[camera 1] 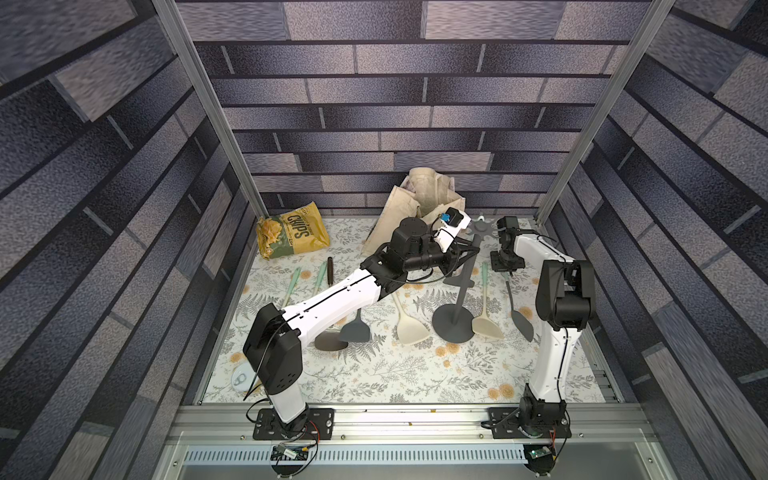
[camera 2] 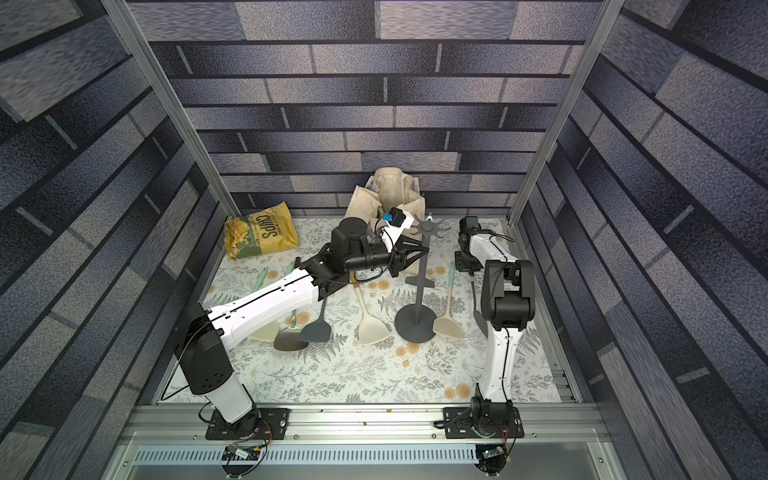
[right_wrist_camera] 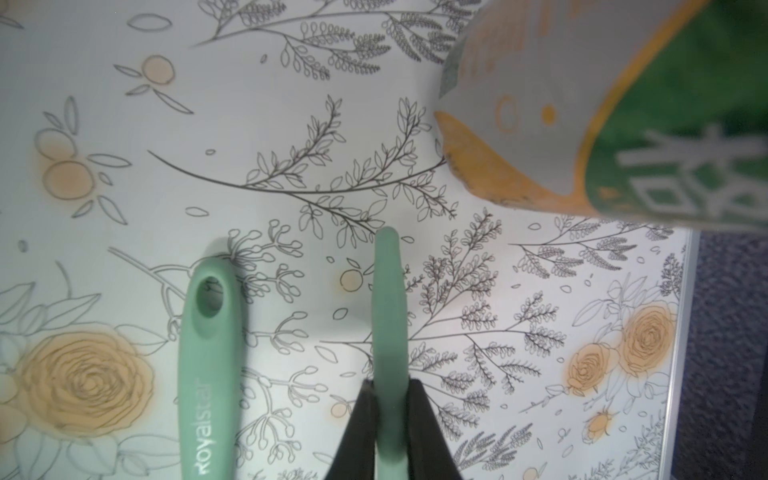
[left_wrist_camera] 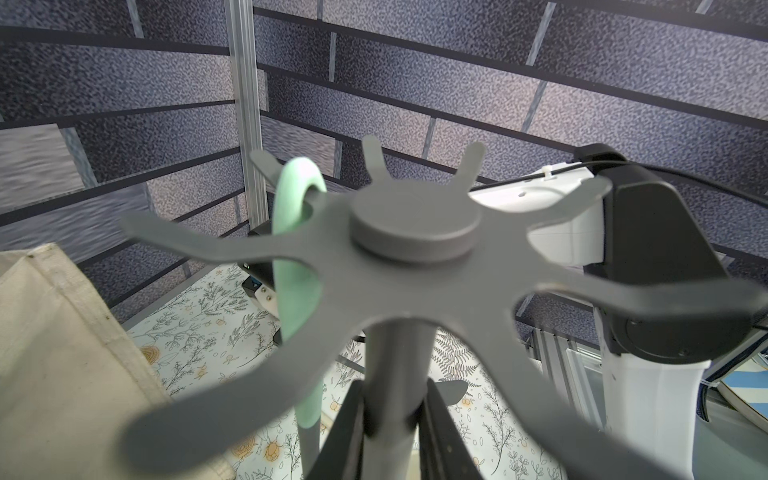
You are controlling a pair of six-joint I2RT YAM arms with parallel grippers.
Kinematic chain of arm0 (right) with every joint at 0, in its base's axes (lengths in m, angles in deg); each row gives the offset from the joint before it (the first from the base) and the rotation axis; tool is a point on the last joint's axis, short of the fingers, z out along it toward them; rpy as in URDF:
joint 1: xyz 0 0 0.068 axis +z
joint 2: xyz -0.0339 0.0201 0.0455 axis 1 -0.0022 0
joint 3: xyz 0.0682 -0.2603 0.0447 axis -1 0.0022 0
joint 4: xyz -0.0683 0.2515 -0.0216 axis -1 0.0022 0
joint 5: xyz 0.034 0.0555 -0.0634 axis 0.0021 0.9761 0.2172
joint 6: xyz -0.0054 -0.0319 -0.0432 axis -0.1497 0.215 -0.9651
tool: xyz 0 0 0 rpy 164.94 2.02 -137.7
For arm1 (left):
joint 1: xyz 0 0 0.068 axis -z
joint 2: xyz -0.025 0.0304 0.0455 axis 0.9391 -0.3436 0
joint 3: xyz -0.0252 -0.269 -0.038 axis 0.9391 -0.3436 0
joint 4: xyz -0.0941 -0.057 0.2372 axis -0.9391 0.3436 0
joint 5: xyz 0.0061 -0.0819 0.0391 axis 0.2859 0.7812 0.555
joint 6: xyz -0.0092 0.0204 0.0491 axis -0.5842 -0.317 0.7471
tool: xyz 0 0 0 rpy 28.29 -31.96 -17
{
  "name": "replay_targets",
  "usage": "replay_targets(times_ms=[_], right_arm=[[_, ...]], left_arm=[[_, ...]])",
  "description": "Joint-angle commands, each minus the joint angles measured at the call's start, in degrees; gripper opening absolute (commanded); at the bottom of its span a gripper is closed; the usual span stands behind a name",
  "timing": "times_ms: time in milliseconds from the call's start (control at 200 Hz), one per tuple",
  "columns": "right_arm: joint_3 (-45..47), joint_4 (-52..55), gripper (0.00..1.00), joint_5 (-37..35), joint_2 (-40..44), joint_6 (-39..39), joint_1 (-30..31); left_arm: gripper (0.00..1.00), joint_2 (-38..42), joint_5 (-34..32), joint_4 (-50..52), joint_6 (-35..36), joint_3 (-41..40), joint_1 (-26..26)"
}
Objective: Take the spatula off the kitchen utensil rack
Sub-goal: Place the spatula at the center of the board.
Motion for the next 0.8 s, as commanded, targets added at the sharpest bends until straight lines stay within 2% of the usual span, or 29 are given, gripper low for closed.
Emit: replay_targets(times_ms=[0,421,491,571,656,796], right_arm=[[-1.5,-0.49,0.1,1.73,-1.87,1.65,-0.36],[-3.84,4.38,0.29,8.48,-5.0,1.48,-0.32],[-3.67,4.86,0.27,9.67,-5.06,1.56,-0.35],[-3.41,5.54,0.18,10.23,-5.22,1.31,-0.32],[-2.88,5.96,0.13,9.81,-5.3,0.39,-0.41],[-2.26,5.99,0.12,6.47,-4.73,-0.66,-0.71]], left_arm=[[0.23,1.39,1.87,-5.52,-1.56,1.35,0.66],[0.23,1.44,1.61,-5.52,-1.39,1.08,0.69],[0.23,1.48,1.61,-5.52,-1.37,1.08,0.67],[0.23,1.57,1.61,-5.52,-1.4,1.0,0.66],[0.23,1.55,1.52,-5.48,-1.43,1.0,0.66],[0.23,1.65,1.52,-5.35,-1.21,1.0,0.62]])
